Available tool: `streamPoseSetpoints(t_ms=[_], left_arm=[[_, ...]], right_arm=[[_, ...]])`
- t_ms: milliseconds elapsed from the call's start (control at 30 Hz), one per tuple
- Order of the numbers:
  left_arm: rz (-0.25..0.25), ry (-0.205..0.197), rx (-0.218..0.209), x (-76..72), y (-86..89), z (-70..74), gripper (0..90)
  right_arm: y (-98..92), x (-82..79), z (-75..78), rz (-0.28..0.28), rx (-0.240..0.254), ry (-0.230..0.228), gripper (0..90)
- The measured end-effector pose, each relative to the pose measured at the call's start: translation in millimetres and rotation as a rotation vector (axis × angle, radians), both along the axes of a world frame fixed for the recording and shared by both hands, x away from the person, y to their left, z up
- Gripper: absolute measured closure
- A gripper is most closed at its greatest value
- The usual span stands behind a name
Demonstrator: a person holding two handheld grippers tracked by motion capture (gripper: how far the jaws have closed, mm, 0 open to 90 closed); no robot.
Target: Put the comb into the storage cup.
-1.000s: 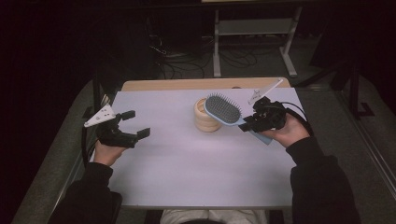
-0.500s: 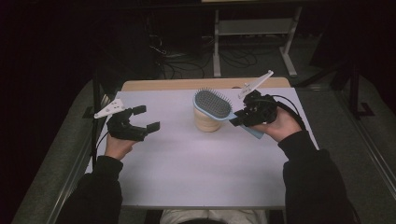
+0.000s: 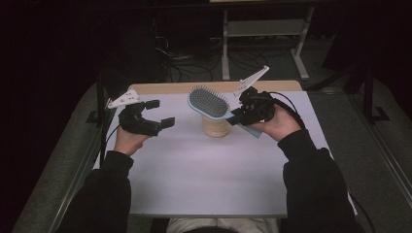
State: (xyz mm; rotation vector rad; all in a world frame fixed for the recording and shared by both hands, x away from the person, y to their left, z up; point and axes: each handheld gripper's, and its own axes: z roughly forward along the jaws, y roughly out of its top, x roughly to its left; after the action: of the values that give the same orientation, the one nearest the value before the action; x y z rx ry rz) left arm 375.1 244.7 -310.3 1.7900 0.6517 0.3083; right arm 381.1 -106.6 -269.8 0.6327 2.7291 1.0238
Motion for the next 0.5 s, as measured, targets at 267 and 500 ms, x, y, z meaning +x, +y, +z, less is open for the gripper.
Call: streamPoseSetpoints(t_ms=[267,500], left_arm=[[-0.032,0.032,-0.027,8.1,-17.3,2.6,0.3],[-0.039,0.006,-0.002,8.5,-30.7,3.5,0.3]], right_arm=[[6.8,2.1,2.0,0.01,0.004,-0.014,69.0],[9.3,5.5,3.6,0.006,0.024,-0.025,69.0]])
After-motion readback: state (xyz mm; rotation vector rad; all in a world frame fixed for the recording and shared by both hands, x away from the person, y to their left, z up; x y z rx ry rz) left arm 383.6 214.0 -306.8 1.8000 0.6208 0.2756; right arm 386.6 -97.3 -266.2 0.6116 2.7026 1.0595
